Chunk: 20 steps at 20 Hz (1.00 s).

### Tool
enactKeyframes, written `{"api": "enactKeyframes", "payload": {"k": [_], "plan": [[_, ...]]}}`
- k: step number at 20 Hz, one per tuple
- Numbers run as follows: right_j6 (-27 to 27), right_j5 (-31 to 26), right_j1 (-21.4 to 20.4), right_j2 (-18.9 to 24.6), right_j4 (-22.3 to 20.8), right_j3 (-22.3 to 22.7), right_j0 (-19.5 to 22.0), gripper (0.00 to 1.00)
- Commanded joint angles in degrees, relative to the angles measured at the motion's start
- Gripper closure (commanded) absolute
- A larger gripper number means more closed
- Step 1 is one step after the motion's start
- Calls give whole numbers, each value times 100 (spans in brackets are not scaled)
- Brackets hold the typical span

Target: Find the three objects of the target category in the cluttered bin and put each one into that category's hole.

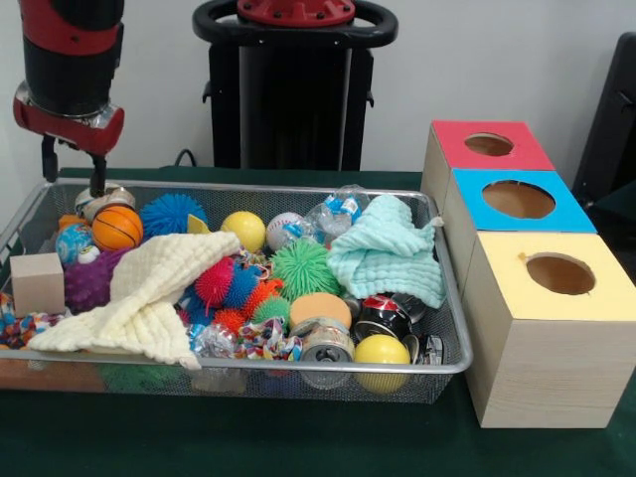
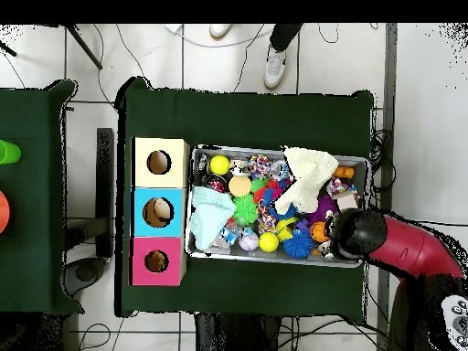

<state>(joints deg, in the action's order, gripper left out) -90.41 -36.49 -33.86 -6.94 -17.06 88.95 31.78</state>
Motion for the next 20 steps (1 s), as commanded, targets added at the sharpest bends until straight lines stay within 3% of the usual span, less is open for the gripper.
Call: {"api": "enactKeyframes", "payload": {"k": [1, 14, 20], "plan": [[23, 468, 336, 609, -283, 113, 102, 0], [-32, 1040, 618, 683, -396, 192, 259, 0], [-353, 1562, 755, 403, -703, 285, 35, 0]]}}
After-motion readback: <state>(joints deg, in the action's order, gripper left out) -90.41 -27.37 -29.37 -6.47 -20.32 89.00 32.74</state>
